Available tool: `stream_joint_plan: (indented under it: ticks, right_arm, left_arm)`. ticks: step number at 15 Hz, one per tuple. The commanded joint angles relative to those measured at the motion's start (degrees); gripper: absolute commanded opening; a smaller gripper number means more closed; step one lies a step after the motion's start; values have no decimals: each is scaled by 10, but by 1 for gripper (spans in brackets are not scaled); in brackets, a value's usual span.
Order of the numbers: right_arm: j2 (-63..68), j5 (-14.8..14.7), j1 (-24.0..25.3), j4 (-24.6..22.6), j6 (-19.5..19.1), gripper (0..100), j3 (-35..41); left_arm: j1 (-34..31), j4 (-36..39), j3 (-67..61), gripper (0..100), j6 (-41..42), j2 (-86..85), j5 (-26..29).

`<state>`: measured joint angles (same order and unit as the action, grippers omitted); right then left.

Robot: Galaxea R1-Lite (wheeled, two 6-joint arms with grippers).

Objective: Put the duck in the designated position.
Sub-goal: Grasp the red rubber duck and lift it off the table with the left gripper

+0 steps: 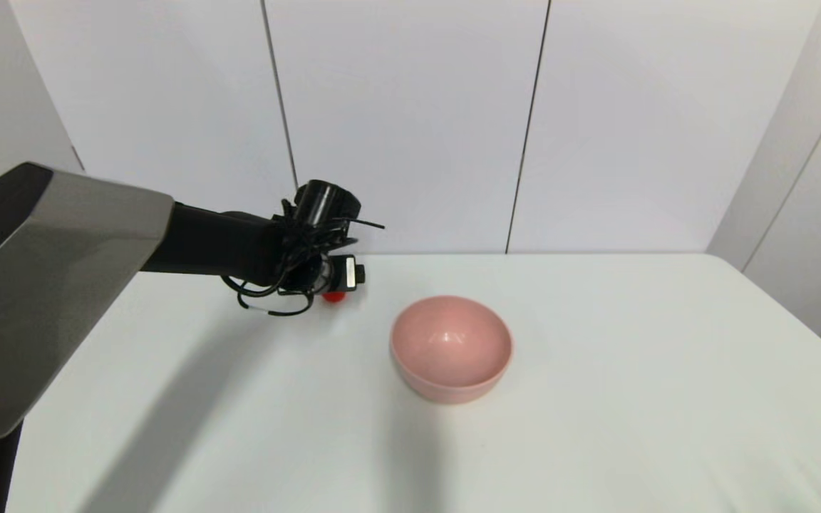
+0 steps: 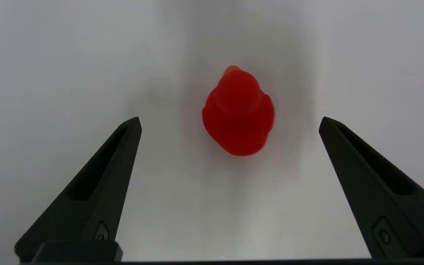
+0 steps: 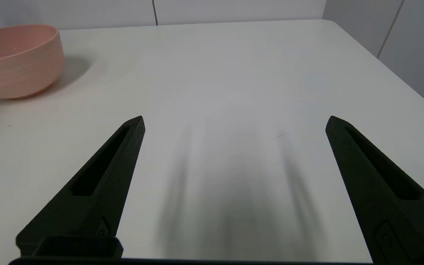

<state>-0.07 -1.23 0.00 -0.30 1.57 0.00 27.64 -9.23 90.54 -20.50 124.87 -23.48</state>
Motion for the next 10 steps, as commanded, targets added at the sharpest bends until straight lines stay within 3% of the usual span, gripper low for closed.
stream_joint_plan:
  ticks: [1, 10]
  right_arm:
    - [1, 0, 0, 0, 0, 100, 0]
    - [1, 0, 0, 0, 0, 100, 0]
  left_arm:
    - [0, 9, 10, 100, -3, 23, -22]
    - [5, 12, 24, 100, -22, 50, -23]
